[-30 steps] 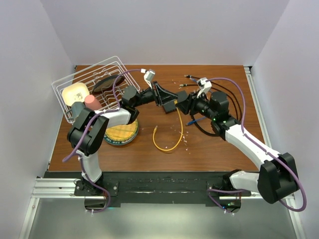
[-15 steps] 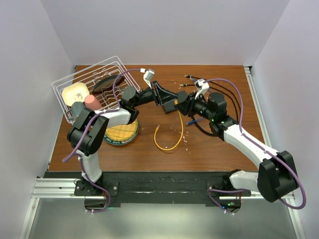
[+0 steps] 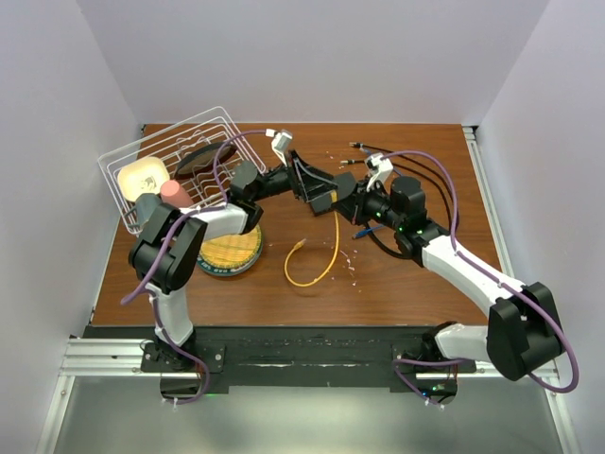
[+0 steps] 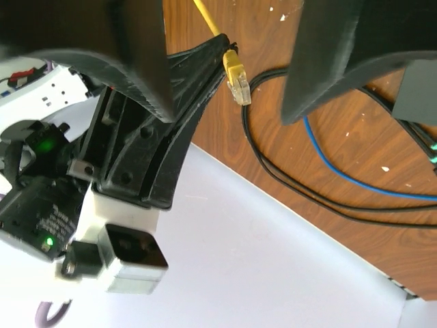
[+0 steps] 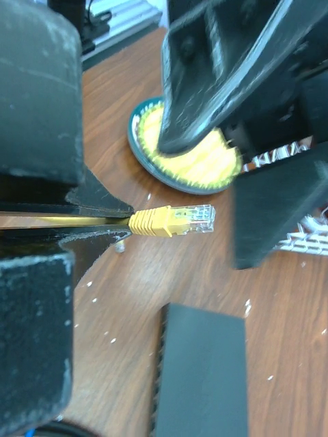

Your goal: Insert the plug into the switch port

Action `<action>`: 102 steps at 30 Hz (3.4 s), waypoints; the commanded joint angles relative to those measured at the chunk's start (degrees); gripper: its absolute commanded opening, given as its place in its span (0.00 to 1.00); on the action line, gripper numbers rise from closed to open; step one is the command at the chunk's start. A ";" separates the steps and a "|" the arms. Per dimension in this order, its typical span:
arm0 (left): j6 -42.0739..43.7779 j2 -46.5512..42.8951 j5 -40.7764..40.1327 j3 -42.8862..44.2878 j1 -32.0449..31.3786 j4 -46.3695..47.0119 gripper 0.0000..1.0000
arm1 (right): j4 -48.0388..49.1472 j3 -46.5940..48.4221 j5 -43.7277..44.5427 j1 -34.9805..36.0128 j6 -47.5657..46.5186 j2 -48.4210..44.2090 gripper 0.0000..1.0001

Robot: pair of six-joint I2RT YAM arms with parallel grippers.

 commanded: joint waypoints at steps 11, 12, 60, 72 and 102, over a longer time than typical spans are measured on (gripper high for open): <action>21.30 10.59 -11.69 19.47 3.42 -29.42 0.83 | -5.69 1.39 5.61 -0.08 -3.80 3.49 0.00; 22.01 11.99 -12.05 22.62 3.42 -30.83 0.83 | -5.78 1.48 5.61 -0.08 -3.89 4.02 0.00; 34.77 32.22 -11.79 37.34 2.10 -47.02 0.69 | -18.97 18.09 5.26 -0.08 -3.10 34.61 0.00; 33.71 31.96 -10.56 35.49 2.11 -45.35 0.66 | -21.16 20.72 7.10 -0.08 -2.75 36.54 0.00; 31.78 28.97 -8.89 32.50 2.11 -43.15 0.63 | -29.78 27.93 5.00 -0.08 -0.47 40.76 0.00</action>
